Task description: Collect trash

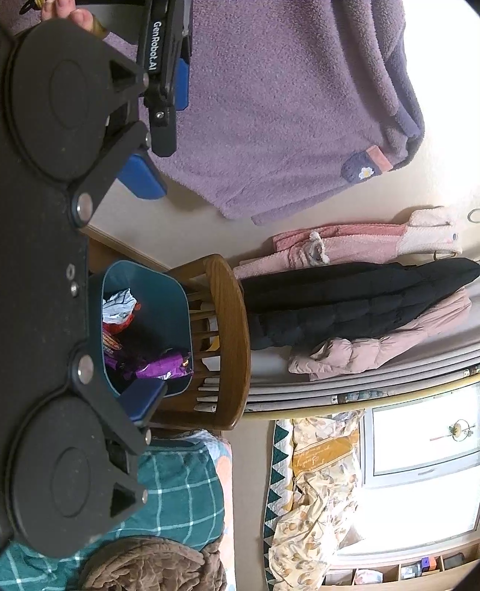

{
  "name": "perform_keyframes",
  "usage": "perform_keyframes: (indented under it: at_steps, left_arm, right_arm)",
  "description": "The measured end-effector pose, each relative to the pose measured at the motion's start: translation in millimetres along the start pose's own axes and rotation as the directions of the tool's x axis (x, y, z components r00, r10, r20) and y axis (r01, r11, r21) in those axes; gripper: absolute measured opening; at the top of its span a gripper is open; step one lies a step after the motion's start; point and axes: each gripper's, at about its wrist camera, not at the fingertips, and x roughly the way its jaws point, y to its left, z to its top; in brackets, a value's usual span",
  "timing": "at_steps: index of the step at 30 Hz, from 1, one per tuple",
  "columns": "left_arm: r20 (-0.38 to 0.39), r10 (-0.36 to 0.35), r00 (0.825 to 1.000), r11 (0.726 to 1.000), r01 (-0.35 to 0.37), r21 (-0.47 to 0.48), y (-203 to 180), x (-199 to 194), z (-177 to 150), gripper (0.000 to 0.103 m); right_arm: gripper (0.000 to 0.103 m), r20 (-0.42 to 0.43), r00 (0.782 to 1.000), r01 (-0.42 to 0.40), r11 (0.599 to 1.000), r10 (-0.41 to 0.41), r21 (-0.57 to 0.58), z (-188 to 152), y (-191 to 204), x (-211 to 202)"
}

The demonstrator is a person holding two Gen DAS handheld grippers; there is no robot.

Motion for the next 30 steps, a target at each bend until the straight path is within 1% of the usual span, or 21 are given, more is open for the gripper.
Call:
perform_keyframes:
  at_steps: [5,18,24,30]
  left_arm:
    - [0.012,-0.012,1.0,1.0,0.012,0.0,6,-1,0,0.103]
    - [0.032,-0.036,0.999,0.999,0.036,0.025,4,-8,0,0.103]
    - [0.038,-0.05,0.998,0.998,0.049,0.03,2,-11,-1,0.103]
    - [0.041,-0.062,0.997,0.997,0.06,0.039,-3,-13,-2,0.103]
  right_arm:
    - [0.103,0.008,1.0,0.01,1.0,-0.01,0.0,0,0,-1]
    - [0.103,0.017,1.0,0.026,1.0,-0.026,-0.004,-2,3,-1]
    - [0.103,0.023,1.0,0.017,1.0,-0.017,0.003,-2,4,-1]
    - [0.103,0.028,1.0,0.007,1.0,-0.006,-0.014,-2,5,-2]
